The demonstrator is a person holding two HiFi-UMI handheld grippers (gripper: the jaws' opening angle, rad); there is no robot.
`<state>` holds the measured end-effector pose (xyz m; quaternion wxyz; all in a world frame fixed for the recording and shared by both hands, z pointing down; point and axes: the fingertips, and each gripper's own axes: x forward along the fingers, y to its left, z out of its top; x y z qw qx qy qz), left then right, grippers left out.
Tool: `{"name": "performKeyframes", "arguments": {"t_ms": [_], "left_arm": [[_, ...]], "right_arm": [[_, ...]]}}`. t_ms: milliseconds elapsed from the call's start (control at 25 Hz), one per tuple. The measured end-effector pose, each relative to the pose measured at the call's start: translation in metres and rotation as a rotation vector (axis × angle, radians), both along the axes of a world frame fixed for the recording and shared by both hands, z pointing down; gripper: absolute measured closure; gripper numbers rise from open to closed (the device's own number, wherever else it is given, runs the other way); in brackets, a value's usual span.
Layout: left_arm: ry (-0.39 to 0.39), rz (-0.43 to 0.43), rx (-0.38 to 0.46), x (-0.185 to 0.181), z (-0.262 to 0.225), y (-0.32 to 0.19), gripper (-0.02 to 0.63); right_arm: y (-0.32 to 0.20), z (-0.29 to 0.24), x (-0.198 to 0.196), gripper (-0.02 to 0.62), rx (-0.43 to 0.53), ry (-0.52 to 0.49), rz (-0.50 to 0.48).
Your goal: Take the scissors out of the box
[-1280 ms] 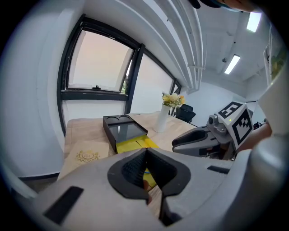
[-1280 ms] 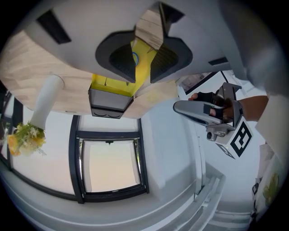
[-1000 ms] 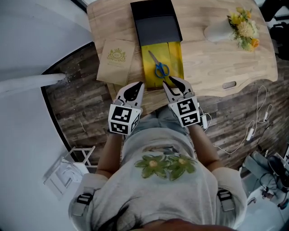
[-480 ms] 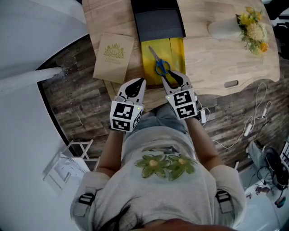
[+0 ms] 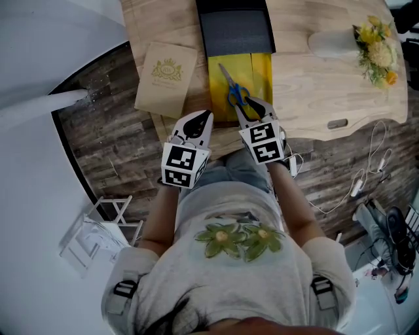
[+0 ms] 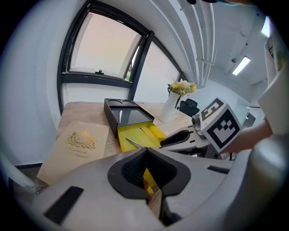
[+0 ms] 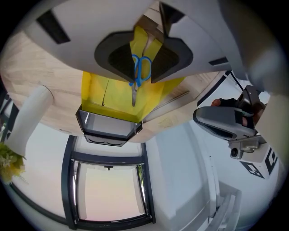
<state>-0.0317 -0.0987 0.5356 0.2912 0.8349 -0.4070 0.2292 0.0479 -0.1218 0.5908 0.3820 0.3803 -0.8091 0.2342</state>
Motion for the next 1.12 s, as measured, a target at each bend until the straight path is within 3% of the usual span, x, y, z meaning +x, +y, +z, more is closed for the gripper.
{"name": "performKeyframes", "arguments": {"t_ms": [1120], "left_arm": [[0.004, -0.03, -0.008, -0.006, 0.007, -0.011, 0.598]], "right_arm": [[-0.013, 0.05, -0.003, 0.495, -0.118, 0.077, -0.009]]}}
